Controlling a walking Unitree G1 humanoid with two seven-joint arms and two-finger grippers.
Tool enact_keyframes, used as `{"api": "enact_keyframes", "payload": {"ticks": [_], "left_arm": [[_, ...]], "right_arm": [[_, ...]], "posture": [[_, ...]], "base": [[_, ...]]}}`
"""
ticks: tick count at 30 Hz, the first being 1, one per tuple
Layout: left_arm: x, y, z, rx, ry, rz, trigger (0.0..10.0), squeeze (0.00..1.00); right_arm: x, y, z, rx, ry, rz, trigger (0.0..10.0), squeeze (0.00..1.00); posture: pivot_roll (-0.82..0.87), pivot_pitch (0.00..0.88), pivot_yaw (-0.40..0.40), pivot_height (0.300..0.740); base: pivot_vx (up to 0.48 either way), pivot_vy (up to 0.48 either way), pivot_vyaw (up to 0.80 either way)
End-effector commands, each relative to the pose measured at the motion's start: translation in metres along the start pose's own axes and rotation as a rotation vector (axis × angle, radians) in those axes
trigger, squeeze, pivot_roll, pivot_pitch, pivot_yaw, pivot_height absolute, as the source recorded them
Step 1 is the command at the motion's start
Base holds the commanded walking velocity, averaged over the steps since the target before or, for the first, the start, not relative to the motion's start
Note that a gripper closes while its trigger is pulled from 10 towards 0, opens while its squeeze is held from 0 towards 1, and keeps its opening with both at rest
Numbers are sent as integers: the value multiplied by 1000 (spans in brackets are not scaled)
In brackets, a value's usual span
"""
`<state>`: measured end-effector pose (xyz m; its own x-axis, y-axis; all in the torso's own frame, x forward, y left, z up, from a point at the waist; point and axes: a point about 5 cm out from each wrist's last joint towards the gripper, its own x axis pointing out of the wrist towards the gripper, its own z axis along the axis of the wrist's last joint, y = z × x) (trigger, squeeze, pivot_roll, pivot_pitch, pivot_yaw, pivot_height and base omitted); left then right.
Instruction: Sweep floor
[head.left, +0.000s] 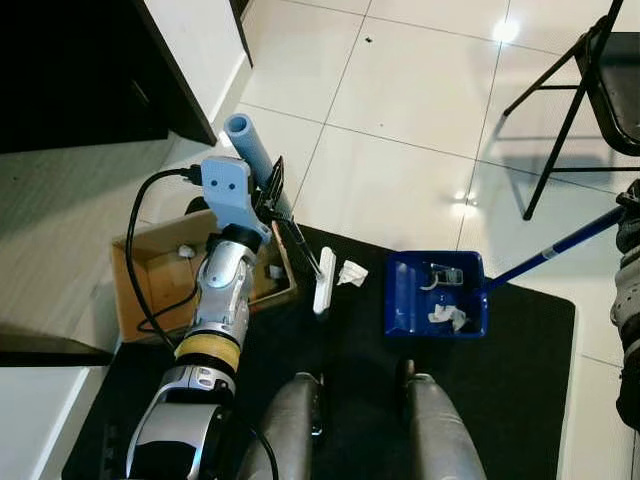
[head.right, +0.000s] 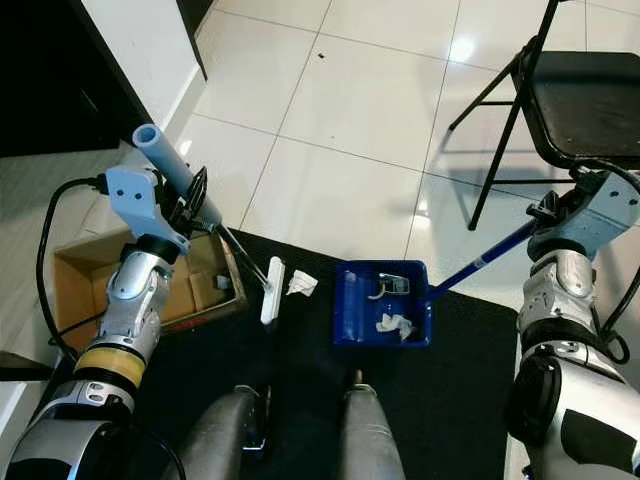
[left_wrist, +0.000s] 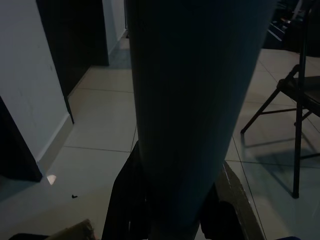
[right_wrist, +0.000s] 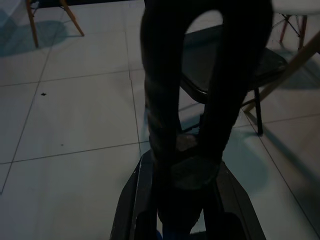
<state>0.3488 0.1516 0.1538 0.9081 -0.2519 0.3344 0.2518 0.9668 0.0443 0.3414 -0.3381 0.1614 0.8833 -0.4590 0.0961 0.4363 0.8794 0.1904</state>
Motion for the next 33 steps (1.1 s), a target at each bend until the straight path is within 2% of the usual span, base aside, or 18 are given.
{"api": "enact_keyframes", "payload": {"ticks": [1,9,13,18,24,26,27,29,33], "left_arm": [[-5,0,-4,-8,14,5,10000,0],[-8,-3,-4,-27,10,19,10000,0],[-9,-3,-4,-34,8,21,10000,0],[-10,-9,-4,-52,7,15,10000,0],[-10,-13,-5,-63,7,8,10000,0],[-9,-15,-4,-70,5,-1,10000,0],[-9,-15,-4,-70,5,-1,10000,0],[-9,-17,-3,-76,3,-6,10000,0],[-10,-18,-3,-79,3,-7,10000,0]], "right_arm": [[-2,2,-5,-11,15,20,10000,0],[-12,13,-22,-102,20,89,10000,0],[-14,13,-24,-100,13,86,10000,0],[-18,23,-26,-63,-42,112,10000,0],[-19,23,-25,-50,-58,97,10000,0],[-16,22,-21,16,-70,84,10000,0],[-16,22,-21,16,-70,84,10000,0],[-14,29,-17,59,-88,112,10000,0],[-13,36,-15,72,-102,139,10000,0]], "posture": [[99,391,36,740],[96,385,28,740],[93,382,29,740],[89,381,31,740],[90,379,32,740],[86,382,30,740],[86,382,30,740],[83,381,29,740],[83,382,29,740]], "base": [[0,0,0],[0,0,0],[0,0,0],[0,0,0],[0,0,0],[0,0,0],[0,0,0],[0,0,0],[0,0,0]]}}
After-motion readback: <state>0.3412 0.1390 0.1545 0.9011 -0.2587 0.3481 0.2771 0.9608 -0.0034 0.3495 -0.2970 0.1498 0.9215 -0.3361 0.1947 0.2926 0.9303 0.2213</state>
